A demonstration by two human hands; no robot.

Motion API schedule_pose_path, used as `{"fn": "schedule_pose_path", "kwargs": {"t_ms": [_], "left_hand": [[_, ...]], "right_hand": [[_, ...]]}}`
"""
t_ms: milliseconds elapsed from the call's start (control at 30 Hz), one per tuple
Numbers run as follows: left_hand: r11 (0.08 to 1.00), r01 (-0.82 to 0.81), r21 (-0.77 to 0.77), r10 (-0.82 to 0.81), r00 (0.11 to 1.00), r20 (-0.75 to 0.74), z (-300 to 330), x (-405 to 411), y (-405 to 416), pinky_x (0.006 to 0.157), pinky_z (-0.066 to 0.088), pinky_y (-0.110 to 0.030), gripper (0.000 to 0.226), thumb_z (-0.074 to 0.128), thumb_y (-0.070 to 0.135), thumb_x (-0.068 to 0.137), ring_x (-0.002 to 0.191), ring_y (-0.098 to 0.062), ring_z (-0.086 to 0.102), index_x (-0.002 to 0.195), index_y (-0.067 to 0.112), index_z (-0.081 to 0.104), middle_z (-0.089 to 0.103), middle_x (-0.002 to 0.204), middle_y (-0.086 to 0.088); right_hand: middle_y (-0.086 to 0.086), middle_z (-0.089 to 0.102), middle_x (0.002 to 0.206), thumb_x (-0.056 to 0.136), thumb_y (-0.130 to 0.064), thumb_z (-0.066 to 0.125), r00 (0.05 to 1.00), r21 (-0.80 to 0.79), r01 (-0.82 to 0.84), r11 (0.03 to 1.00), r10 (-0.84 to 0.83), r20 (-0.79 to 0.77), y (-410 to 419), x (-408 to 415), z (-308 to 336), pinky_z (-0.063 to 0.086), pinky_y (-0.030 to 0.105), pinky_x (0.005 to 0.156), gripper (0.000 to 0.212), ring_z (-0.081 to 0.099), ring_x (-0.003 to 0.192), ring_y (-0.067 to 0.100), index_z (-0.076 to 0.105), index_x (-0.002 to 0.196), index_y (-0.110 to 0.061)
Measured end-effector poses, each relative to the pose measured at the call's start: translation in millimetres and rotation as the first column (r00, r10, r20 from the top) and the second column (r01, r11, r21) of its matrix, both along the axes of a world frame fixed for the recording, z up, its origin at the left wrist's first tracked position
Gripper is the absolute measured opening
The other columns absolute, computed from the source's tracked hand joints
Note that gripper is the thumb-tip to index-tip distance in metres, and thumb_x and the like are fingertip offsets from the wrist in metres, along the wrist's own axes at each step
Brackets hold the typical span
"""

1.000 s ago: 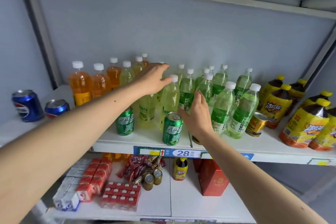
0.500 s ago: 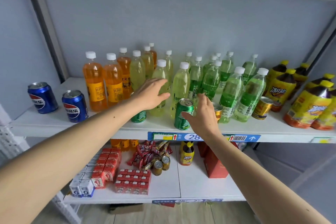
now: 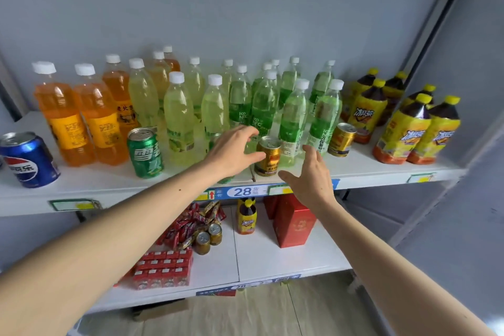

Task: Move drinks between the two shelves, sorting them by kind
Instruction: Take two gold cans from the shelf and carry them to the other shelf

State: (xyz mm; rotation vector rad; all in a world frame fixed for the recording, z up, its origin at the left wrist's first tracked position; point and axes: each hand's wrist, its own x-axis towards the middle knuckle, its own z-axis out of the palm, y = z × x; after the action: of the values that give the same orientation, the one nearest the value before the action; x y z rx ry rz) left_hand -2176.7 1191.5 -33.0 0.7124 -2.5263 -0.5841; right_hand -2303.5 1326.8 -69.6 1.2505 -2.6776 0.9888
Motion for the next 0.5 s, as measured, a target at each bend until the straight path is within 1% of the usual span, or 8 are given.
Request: {"fn": "schedule_pose_path", "kwargs": {"t_ms": [67, 133, 200, 233, 300, 367, 433, 500], "left_hand": [[0.998, -0.041, 0.055, 0.039, 0.998, 0.041, -7.7, -22.9, 9.7, 0.104, 0.037, -0.035, 0.076, 0.073, 0.036, 0.082, 0.128, -0.023, 0.047, 0.144, 0.009, 0.038, 0.047, 0.144, -0.009], [0.989, -0.102, 0.105, 0.093, 0.992, 0.084, -19.3, -43.4, 16.5, 0.110, 0.031, -0.039, 0.096, 0.076, 0.040, 0.077, 0.137, -0.027, 0.037, 0.150, 0.007, 0.024, 0.034, 0.153, -0.011], [0.966, -0.182, 0.182, 0.165, 0.981, 0.106, -31.8, -56.8, 18.1, 0.114, 0.025, -0.042, 0.114, 0.080, 0.044, 0.071, 0.143, -0.029, 0.027, 0.153, 0.007, 0.009, 0.020, 0.159, -0.012], [0.948, -0.223, 0.229, 0.203, 0.973, 0.107, -38.4, -62.5, 18.0, 0.115, 0.024, -0.042, 0.120, 0.082, 0.043, 0.069, 0.144, -0.029, 0.025, 0.154, 0.008, 0.005, 0.017, 0.160, -0.013], [0.911, -0.287, 0.296, 0.274, 0.958, 0.087, -49.1, -72.3, 16.8, 0.113, 0.028, -0.043, 0.123, 0.085, 0.039, 0.066, 0.140, -0.031, 0.032, 0.153, 0.009, 0.003, 0.024, 0.157, -0.015], [0.879, -0.326, 0.348, 0.329, 0.943, 0.052, -57.5, -79.2, 14.6, 0.109, 0.033, -0.043, 0.119, 0.087, 0.035, 0.066, 0.135, -0.032, 0.041, 0.151, 0.011, 0.007, 0.036, 0.152, -0.014], [0.846, -0.362, 0.391, 0.378, 0.925, 0.039, -65.3, -87.0, 11.3, 0.104, 0.038, -0.040, 0.109, 0.086, 0.034, 0.067, 0.128, -0.032, 0.048, 0.148, 0.011, 0.016, 0.047, 0.144, -0.013], [0.827, -0.397, 0.398, 0.420, 0.907, 0.031, -71.9, -94.6, 8.5, 0.096, 0.042, -0.036, 0.099, 0.086, 0.037, 0.066, 0.122, -0.032, 0.054, 0.141, 0.010, 0.028, 0.055, 0.135, -0.012]], "right_hand": [[0.010, 0.037, 0.149, 0.085, -0.033, 0.071, 1.000, 0.014, 0.003, 1.000, -0.003, 0.004, 10.8, -24.3, -0.7, 0.037, 0.039, 0.103, 0.080, 0.035, 0.136, 0.027, 0.026, 0.147, -0.009], [0.011, 0.039, 0.148, 0.085, -0.033, 0.072, 1.000, 0.033, -0.018, 0.999, 0.018, 0.000, 21.3, -49.0, -2.6, 0.038, 0.038, 0.101, 0.080, 0.035, 0.135, 0.028, 0.028, 0.146, -0.007], [0.012, 0.040, 0.147, 0.084, -0.033, 0.072, 0.999, 0.055, -0.052, 0.997, 0.052, -0.010, 28.0, -69.1, -5.5, 0.038, 0.039, 0.100, 0.079, 0.036, 0.135, 0.029, 0.029, 0.145, -0.007], [0.012, 0.040, 0.147, 0.084, -0.034, 0.072, 0.998, 0.066, -0.068, 0.996, 0.069, -0.010, 31.1, -78.6, -7.2, 0.038, 0.039, 0.100, 0.079, 0.036, 0.135, 0.030, 0.029, 0.145, -0.007], [0.013, 0.042, 0.146, 0.083, -0.033, 0.073, 0.995, 0.073, -0.098, 0.992, 0.099, -0.010, 35.5, -95.8, -11.0, 0.039, 0.040, 0.100, 0.077, 0.037, 0.134, 0.030, 0.031, 0.143, -0.007], [0.013, 0.046, 0.142, 0.083, -0.033, 0.073, 0.993, 0.067, -0.116, 0.991, 0.117, -0.007, 37.5, -108.9, -14.0, 0.041, 0.040, 0.097, 0.075, 0.040, 0.131, 0.031, 0.034, 0.141, -0.007], [0.014, 0.049, 0.138, 0.083, -0.033, 0.074, 0.992, 0.063, -0.127, 0.990, 0.127, 0.002, 38.0, -120.9, -17.0, 0.042, 0.040, 0.094, 0.072, 0.043, 0.127, 0.031, 0.036, 0.139, -0.007], [0.014, 0.051, 0.136, 0.082, -0.033, 0.074, 0.991, 0.065, -0.135, 0.989, 0.134, 0.021, 37.0, -131.1, -20.7, 0.043, 0.040, 0.092, 0.071, 0.045, 0.125, 0.032, 0.037, 0.138, -0.008]]}}
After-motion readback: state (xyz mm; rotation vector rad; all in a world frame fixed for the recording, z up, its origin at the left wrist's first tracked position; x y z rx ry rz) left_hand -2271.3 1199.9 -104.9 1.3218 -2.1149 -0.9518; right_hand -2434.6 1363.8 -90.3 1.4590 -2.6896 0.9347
